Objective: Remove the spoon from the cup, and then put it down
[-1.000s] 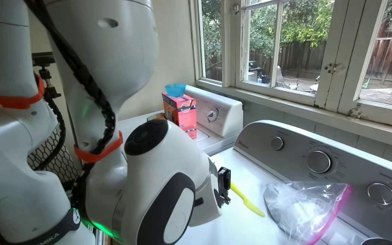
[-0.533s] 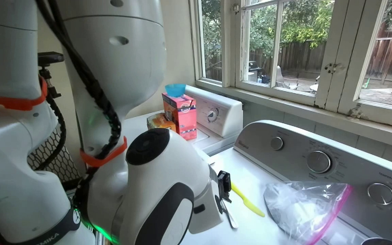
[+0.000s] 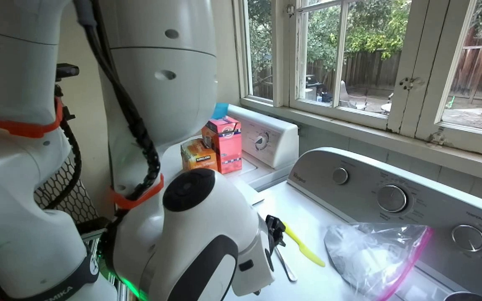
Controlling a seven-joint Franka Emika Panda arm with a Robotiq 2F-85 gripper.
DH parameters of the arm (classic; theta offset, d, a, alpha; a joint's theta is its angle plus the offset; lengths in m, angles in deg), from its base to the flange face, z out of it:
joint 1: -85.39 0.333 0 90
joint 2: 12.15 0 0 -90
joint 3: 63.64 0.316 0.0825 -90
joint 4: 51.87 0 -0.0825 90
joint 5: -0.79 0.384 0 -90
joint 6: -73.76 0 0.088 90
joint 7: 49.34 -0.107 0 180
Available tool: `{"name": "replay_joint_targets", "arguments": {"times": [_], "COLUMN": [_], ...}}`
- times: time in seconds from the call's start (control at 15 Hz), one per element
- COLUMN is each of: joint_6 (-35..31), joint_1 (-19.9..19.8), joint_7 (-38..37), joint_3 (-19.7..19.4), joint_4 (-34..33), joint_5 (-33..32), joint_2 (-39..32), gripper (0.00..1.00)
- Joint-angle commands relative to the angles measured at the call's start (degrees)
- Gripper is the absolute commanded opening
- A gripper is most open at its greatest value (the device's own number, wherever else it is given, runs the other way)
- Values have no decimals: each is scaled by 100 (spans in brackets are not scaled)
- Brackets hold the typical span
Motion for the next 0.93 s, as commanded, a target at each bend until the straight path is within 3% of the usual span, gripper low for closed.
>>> {"name": "replay_joint_targets", "arguments": {"times": [0.0,0.07,0.13,0.27,0.4,0.87], "joint_6": [1148,1655,2021,2867,3317,3402], "joint_1": [358,380,647,324,448,417], "joint_7": [-827,-1195,-1396,-2382,-3169,-2845], "joint_3": [-171,-151,-350,192,282,374], "joint_4": [-25,151,316,-22,-27,-10], "joint_5": [-408,-765,-924,-1774,-2366,-2129], "joint_2": [767,1189,1434,1408,1464,1168], "gripper": [100,100,100,100,100,100]}}
